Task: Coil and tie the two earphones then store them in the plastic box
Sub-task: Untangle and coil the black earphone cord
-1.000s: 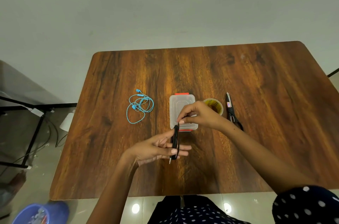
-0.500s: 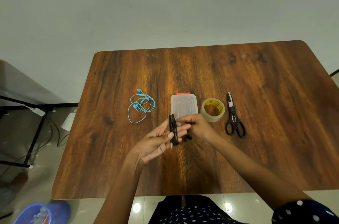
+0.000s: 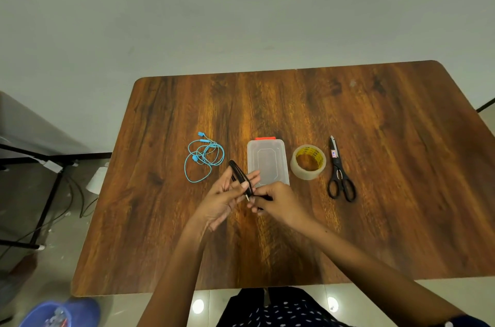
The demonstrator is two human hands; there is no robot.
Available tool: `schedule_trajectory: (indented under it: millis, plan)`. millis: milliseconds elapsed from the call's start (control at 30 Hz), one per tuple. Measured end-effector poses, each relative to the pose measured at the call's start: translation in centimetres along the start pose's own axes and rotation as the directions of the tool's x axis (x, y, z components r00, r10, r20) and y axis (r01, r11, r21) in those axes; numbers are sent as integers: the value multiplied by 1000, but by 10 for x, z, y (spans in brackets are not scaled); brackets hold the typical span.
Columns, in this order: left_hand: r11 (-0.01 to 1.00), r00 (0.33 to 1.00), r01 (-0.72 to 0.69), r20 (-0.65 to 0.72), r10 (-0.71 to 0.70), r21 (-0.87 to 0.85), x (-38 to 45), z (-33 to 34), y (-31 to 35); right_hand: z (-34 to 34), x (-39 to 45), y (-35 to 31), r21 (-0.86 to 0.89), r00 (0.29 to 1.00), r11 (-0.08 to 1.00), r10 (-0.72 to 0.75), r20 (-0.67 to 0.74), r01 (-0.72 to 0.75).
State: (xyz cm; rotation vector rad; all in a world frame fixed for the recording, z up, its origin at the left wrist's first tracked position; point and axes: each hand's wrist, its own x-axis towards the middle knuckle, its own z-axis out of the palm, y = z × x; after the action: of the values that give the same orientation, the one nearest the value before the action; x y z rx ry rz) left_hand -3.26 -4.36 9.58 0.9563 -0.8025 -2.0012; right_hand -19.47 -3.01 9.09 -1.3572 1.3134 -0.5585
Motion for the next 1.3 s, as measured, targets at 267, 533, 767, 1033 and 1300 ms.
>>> schedule_trajectory:
  millis: [267,533,767,1033,1300]
  plan:
    - [992,995,-38,-96,26,-121,0,-2,-7,6,-6,-10,219,987,968,138,-80,-118]
    - [959,995,-30,-96,3,-283,-2,7,-3,-5,-1,-12,650,917,659,364,166,-379]
    - [938,998,11,-61,-35,-346,-5,12,-1,-7,6,-13,744,857,450,400,326,-493]
    - [942,985,30,-153,-86,-333,-5,6,-10,3,7,-8,721,877,606,480,7,-337]
    - [990,841,46,-530,-109,-130,-10,21,-16,15,2,7,550,905,828,314,-288,-112]
